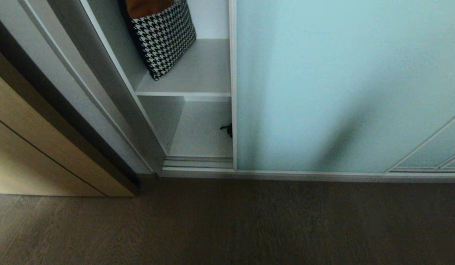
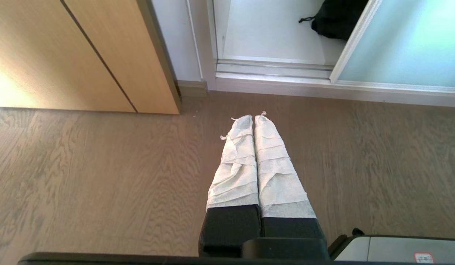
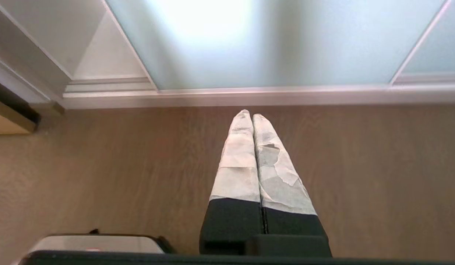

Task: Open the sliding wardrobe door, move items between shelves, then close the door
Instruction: Close the door

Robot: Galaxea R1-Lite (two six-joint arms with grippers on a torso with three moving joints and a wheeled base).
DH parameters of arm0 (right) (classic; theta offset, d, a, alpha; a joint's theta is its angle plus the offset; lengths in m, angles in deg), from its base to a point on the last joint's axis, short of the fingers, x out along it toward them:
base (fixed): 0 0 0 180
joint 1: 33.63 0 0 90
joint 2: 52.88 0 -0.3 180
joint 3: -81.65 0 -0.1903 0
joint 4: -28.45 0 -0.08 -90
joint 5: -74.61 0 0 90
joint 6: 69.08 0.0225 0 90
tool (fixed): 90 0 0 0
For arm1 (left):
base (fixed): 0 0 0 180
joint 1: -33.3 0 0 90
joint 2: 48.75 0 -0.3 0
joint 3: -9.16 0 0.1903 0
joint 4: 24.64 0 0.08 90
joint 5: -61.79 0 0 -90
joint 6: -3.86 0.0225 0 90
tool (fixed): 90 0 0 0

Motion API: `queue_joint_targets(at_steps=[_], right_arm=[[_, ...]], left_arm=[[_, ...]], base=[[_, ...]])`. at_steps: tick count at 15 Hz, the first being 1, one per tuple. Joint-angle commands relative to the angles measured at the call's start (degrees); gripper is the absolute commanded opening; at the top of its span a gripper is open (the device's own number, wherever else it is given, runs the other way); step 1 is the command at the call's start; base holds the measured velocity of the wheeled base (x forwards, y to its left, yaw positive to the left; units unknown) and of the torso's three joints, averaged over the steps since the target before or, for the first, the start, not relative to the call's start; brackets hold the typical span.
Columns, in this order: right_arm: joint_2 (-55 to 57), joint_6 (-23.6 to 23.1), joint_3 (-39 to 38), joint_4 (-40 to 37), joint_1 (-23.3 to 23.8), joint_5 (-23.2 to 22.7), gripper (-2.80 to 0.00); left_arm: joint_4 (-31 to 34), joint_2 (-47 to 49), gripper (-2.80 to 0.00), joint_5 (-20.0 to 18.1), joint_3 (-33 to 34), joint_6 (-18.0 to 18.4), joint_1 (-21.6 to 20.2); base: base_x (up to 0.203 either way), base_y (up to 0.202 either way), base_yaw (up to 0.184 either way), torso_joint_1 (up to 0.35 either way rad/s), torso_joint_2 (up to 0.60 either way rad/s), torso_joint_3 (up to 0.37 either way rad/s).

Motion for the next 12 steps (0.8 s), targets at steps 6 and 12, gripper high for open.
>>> queue_joint_targets(at_steps=[6, 12], right_arm=[[0.22, -15.79, -0.35, -3.32, -0.09, -0.07, -2.8], [0.13, -13.43, -0.34, -3.49, -0.06, -0.02, -2.8]], left_arm=[[-0.02, 0.08, -2.8, 0.0, 0.01, -0.04, -0.02], [-0.02, 0.08, -2.8, 0.0, 0.01, -0.04, -0.02]], base=[[0.0, 0.0, 0.0, 0.0, 0.0, 0.0], [0.0, 0.0, 0.0, 0.0, 0.0, 0.0]])
